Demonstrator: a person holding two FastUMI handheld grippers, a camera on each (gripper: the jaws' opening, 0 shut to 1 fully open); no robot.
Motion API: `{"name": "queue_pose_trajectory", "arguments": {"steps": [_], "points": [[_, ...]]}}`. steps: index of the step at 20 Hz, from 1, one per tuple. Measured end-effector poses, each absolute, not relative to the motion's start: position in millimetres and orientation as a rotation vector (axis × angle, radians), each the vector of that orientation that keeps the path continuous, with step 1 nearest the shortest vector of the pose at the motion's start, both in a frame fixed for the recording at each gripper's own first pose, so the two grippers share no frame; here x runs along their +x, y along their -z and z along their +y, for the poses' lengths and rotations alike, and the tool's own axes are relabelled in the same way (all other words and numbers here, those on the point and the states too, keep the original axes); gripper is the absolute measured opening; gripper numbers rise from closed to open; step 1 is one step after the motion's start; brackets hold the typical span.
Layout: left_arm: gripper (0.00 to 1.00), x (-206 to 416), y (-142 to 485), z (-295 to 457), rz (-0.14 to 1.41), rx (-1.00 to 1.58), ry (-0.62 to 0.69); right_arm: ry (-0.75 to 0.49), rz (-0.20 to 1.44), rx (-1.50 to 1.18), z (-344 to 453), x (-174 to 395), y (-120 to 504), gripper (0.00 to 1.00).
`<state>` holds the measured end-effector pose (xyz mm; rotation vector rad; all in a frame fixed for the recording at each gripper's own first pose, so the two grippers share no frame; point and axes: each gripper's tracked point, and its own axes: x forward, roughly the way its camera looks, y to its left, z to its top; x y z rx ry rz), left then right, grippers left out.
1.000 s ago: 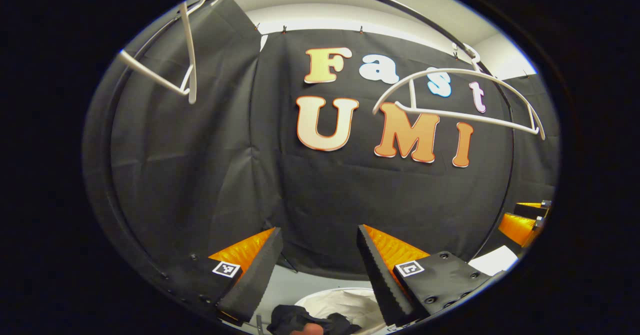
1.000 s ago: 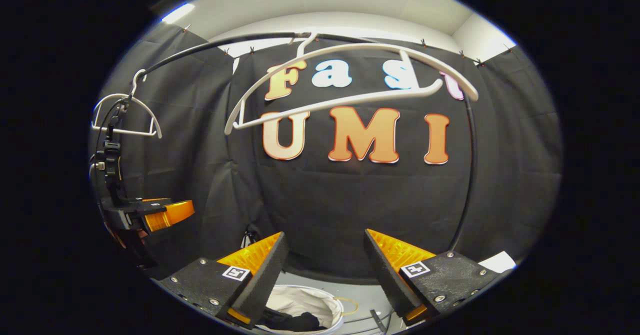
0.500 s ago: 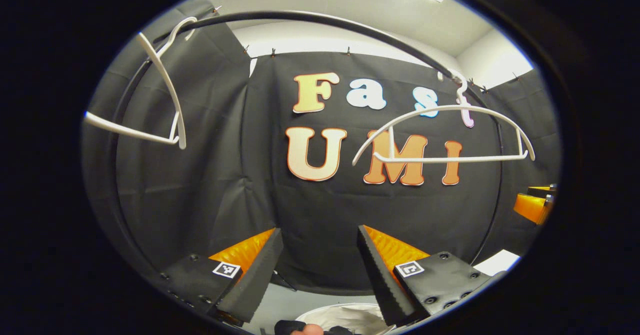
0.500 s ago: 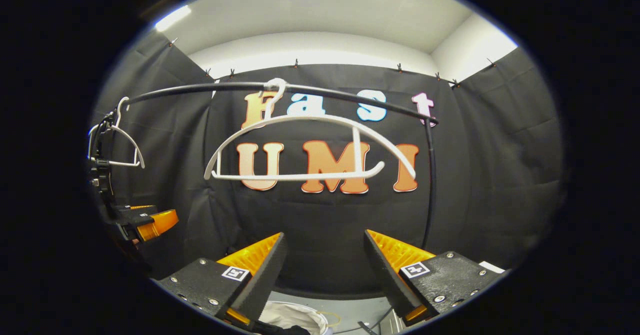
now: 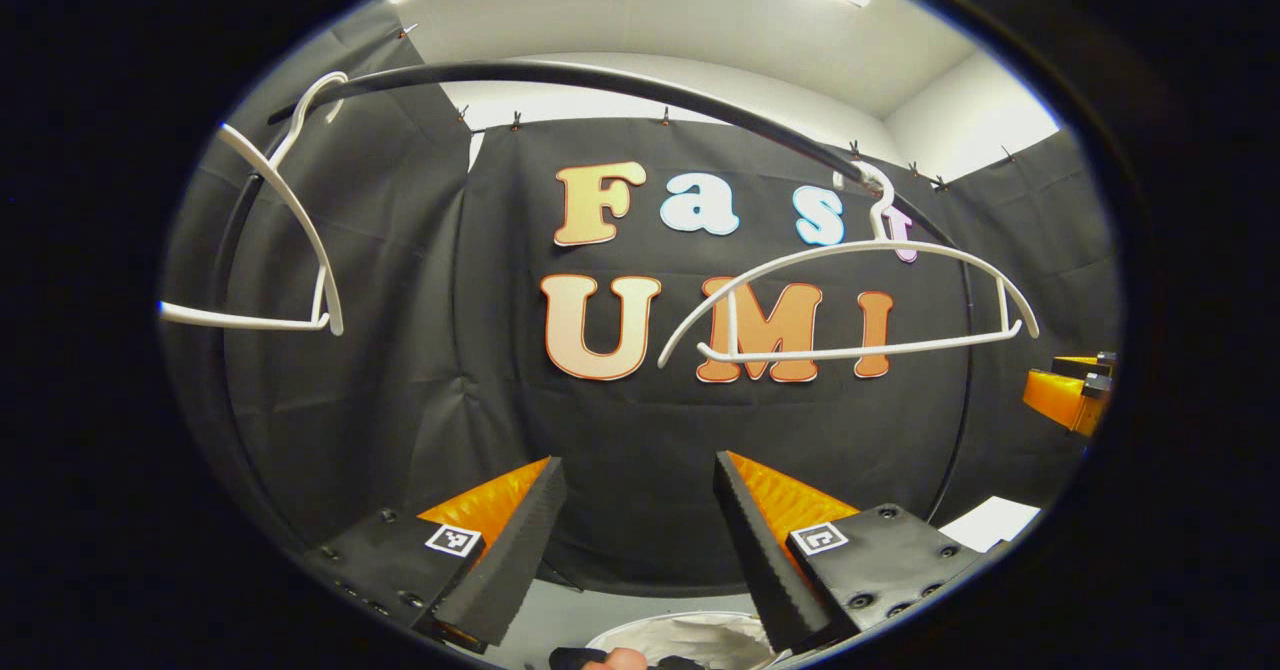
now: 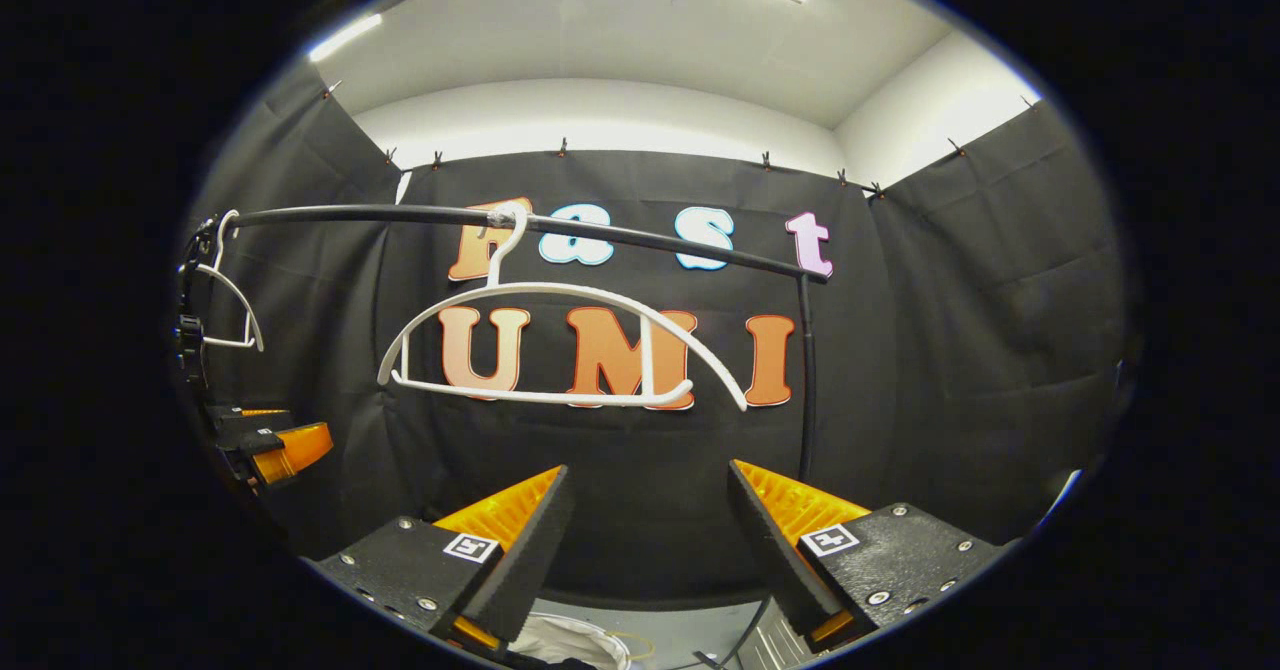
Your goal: Grasp the clothes on the hanger with both hands and then place them into the laundry hamper below.
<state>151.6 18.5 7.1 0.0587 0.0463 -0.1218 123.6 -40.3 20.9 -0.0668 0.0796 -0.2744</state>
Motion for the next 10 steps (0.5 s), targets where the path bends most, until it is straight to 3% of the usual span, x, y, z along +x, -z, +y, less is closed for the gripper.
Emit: {"name": "queue_pose_trajectory", "arguments": {"steps": [8,10], "points": [[0.97,146.3,-11.2,20.3,0.045,0.052,0.121,0.281,0.071,-0.078,-38.6,117.5,-23.0,1.00],[0.94,145.9,-10.7,19.3,0.047,0.046,0.124,0.282,0.076,-0.080,-40.4,118.0,-20.4,1.00]]}}
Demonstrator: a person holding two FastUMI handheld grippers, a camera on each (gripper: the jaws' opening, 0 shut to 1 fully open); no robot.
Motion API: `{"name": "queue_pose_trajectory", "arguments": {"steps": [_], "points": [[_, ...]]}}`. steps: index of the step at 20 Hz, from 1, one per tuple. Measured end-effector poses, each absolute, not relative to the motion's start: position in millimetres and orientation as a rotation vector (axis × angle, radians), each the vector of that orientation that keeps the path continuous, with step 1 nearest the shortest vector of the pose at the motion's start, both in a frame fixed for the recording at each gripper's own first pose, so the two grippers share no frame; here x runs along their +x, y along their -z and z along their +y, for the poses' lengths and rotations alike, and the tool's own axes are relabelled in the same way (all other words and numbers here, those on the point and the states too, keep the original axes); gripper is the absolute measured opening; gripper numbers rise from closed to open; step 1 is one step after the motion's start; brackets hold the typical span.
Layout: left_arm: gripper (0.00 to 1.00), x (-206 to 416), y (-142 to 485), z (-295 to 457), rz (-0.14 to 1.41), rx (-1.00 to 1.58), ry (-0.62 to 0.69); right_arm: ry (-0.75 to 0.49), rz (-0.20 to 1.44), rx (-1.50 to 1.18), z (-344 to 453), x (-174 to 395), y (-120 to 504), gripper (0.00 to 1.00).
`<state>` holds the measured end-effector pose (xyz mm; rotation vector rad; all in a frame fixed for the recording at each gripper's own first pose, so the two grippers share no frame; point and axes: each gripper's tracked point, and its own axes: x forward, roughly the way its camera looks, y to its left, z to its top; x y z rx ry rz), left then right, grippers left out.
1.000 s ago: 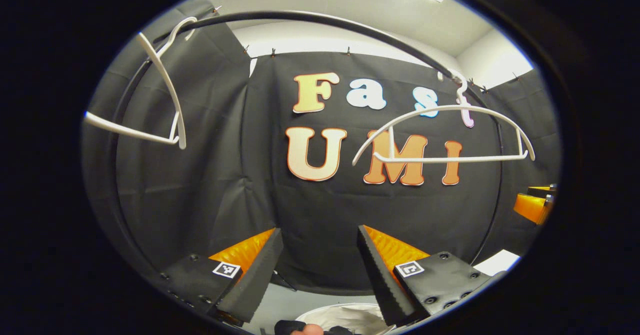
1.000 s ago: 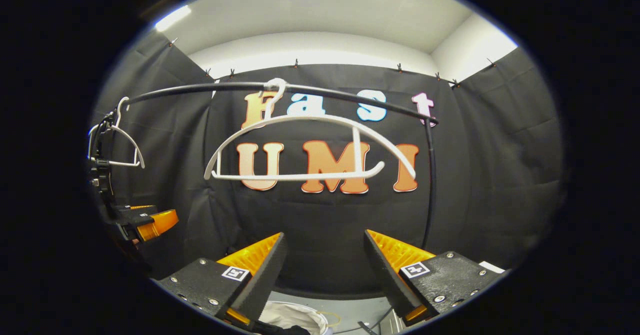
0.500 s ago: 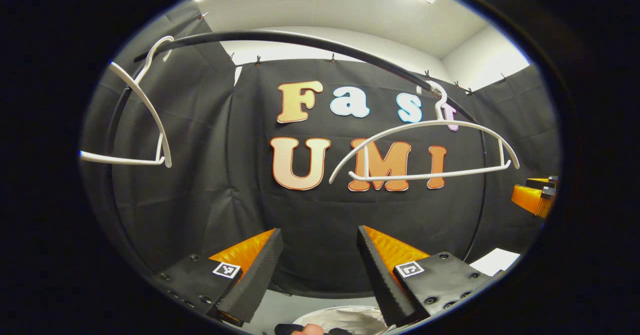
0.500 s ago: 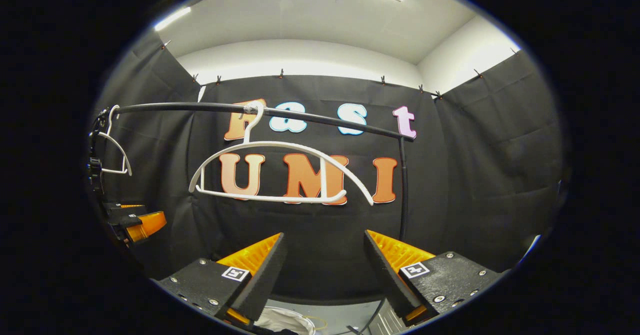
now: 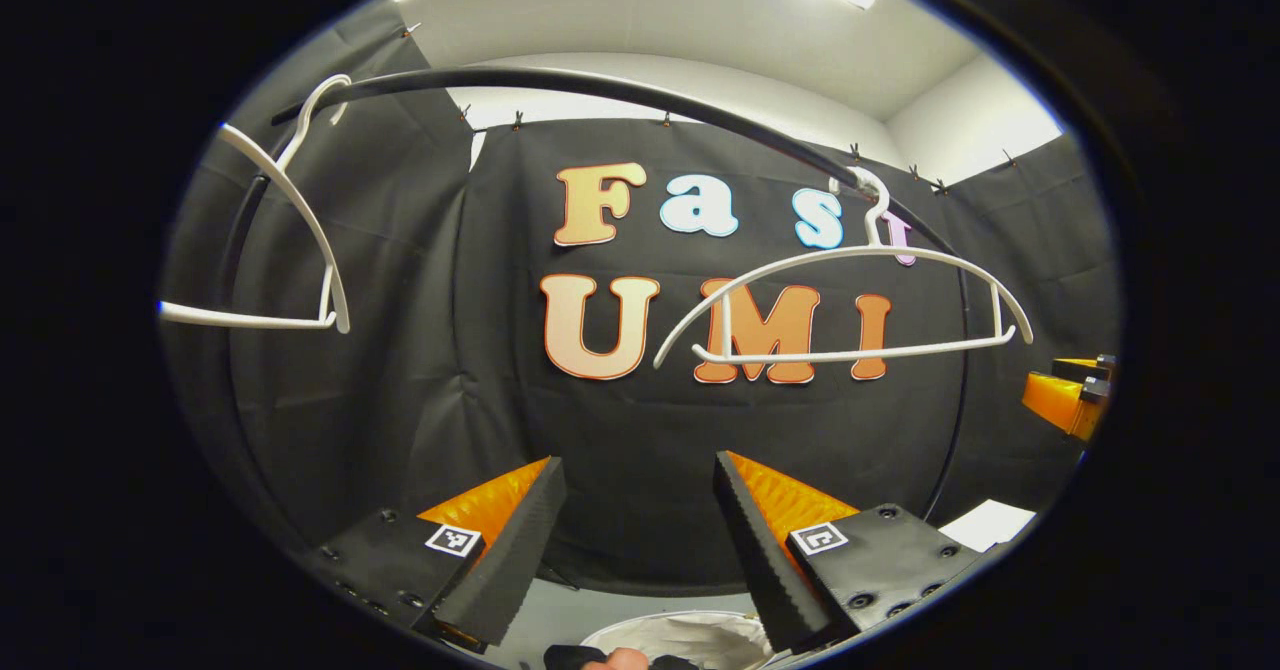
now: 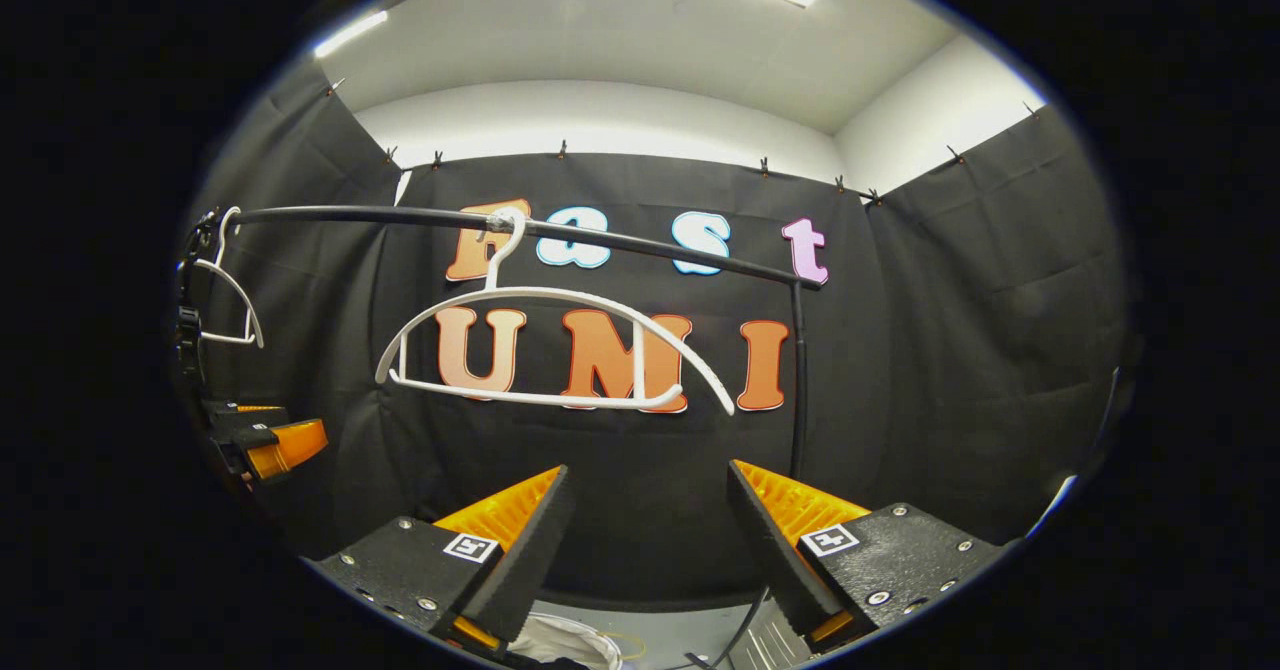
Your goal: Grasp the clothes on the hanger with both hands and then place them into the laundry hamper below.
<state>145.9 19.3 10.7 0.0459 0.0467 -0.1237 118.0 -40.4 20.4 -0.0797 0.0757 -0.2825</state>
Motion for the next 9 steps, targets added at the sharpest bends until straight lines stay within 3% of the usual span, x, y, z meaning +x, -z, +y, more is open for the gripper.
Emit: {"name": "queue_pose_trajectory", "arguments": {"steps": [9], "points": [[0.97,135,-13,21,0.041,0.034,0.124,0.280,0.077,-0.072,-38,113,-18,1.00]]}}
